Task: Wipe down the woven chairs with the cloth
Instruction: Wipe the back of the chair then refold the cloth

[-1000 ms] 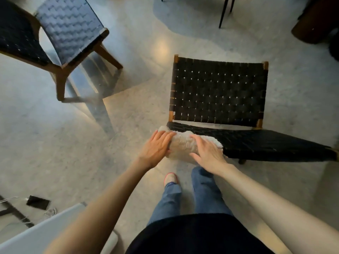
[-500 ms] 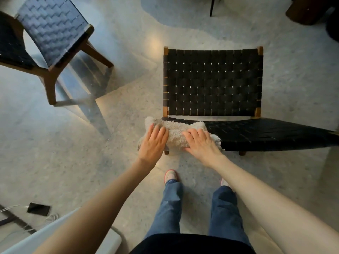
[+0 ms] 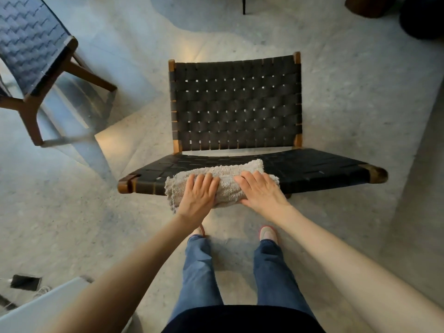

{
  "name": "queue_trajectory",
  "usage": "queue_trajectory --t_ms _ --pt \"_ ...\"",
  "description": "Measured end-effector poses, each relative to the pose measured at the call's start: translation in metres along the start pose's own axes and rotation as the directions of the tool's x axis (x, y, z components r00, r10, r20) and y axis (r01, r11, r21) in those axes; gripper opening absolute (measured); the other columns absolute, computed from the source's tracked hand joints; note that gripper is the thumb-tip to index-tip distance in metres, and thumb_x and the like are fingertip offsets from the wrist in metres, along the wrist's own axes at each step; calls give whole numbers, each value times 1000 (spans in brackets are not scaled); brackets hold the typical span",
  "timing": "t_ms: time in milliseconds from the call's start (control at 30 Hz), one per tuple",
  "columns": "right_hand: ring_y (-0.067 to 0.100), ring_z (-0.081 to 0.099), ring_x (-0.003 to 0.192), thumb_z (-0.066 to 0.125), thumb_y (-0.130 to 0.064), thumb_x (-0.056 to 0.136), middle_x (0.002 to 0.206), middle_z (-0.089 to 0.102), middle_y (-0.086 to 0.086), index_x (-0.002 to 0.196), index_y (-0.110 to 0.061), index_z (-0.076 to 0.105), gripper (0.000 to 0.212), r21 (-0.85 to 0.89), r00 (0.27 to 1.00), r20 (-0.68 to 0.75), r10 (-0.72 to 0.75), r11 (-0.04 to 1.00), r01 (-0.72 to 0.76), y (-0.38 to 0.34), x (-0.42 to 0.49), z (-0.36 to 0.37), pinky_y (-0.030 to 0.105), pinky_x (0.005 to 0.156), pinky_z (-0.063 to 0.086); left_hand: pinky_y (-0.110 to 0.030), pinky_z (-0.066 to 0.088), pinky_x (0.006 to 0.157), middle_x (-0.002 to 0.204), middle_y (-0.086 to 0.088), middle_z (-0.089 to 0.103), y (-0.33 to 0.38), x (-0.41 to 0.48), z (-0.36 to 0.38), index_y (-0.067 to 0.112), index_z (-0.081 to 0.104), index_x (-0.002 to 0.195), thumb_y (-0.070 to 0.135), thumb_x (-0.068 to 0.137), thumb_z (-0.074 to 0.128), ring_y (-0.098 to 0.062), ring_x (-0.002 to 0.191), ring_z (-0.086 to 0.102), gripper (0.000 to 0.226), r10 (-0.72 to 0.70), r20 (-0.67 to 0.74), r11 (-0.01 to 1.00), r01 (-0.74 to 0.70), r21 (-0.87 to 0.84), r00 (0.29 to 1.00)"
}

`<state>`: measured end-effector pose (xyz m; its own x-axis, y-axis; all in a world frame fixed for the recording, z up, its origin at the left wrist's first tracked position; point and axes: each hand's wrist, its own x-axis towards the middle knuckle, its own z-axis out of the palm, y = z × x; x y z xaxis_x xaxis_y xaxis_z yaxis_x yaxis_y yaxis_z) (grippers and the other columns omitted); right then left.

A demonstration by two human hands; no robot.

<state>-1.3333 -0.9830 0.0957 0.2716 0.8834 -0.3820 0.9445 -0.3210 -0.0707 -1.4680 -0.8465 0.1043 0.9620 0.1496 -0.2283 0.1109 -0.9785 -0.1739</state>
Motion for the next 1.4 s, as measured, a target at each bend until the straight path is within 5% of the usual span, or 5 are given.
queue_trajectory --t_ms 367,667,767,1067,1400 --pt "15 62 80 81 -34 63 100 66 -5 105 -23 69 45 -272 915 -272 300 888 -372 183 -136 11 29 73 51 -41 25 105 141 -10 27 199 139 -53 8 10 145 34 97 43 -28 126 32 64 37 45 976 -27 -216 998" --pt "26 9 140 46 -40 85 161 -2 -3 149 -41 16 70 582 868 12 496 703 -409 236 -173 39 53 111 16 -34 30 104 138 -3 41 240 176 -71 16 29 144 51 97 36 -22 123 40 59 50 -45 903 -65 -425 998" --pt "27 34 134 47 -47 94 154 22 6 145 -36 29 56 833 834 50 549 438 -338 223 -149 51 39 102 35 -36 29 107 140 -3 41 231 165 -62 17 30 145 53 95 41 -22 125 40 62 13 -40 907 -29 -421 999" --pt "27 56 62 53 -29 90 76 57 11 78 -5 65 29 291 697 -550 460 888 -356 222 -135 53 27 36 39 -35 29 105 140 -3 42 230 161 -58 16 31 144 53 93 44 -22 124 40 64 -16 -53 903 -9 -430 998" --pt "22 54 61 56 -28 96 85 53 3 86 -8 59 23 602 730 -384 565 753 -266 203 -148 24 31 48 39 -33 36 96 137 -4 43 223 145 -78 19 34 146 9 91 57 -23 113 40 60 -13 -60 848 -21 -529 998"
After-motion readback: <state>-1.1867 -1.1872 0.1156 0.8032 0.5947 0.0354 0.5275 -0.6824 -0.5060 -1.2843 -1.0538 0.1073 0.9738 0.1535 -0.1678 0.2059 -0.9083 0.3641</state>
